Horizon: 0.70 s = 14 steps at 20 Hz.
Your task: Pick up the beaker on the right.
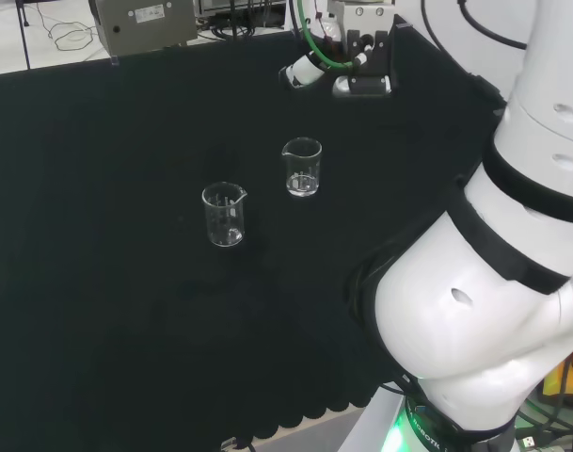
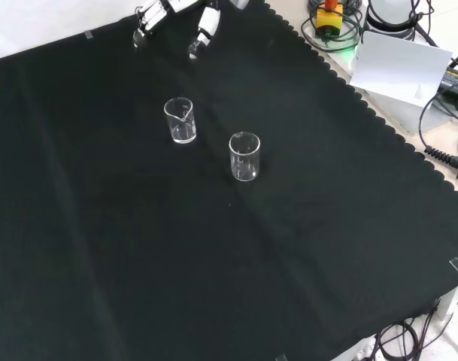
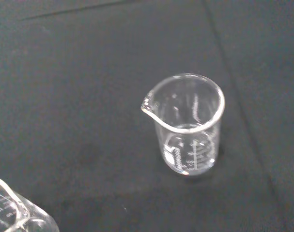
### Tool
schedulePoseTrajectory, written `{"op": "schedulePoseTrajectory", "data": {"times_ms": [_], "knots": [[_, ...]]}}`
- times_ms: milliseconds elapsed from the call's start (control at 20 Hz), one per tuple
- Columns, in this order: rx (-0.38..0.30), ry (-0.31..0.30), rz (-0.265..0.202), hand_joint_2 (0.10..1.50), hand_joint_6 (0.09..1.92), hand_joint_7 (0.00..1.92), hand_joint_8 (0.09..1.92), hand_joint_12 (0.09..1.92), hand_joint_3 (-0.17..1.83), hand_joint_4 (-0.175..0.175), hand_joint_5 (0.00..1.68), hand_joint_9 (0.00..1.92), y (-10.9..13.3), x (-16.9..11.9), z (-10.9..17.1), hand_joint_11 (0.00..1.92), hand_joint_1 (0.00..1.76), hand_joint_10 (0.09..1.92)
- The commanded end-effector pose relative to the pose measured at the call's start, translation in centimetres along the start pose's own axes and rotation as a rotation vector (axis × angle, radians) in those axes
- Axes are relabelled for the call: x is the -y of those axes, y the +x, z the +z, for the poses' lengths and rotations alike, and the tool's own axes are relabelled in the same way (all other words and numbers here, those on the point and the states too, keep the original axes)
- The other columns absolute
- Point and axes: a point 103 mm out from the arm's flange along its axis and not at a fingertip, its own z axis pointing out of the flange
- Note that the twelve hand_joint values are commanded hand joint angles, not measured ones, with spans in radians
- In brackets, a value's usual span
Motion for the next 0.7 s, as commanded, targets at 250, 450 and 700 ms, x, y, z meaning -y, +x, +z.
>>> {"op": "schedulePoseTrajectory", "data": {"times_ms": [250, 450, 700], "knots": [[-0.162, 0.025, -0.142, 0.69, 0.09, 0.16, 0.63, 1.40, 0.51, -0.025, 0.36, 0.31, -1.8, -6.3, 7.0, 0.00, 0.79, 0.69], [-0.176, 0.017, -0.175, 0.62, 0.09, 0.17, 0.64, 1.40, 0.58, -0.028, 0.42, 0.32, -2.3, -6.3, 7.0, 0.00, 0.81, 0.68], [-0.206, 0.016, -0.216, 0.57, 0.09, 0.17, 0.64, 1.40, 0.62, -0.030, 0.46, 0.32, -2.8, -5.9, 7.3, 0.00, 0.83, 0.68]]}}
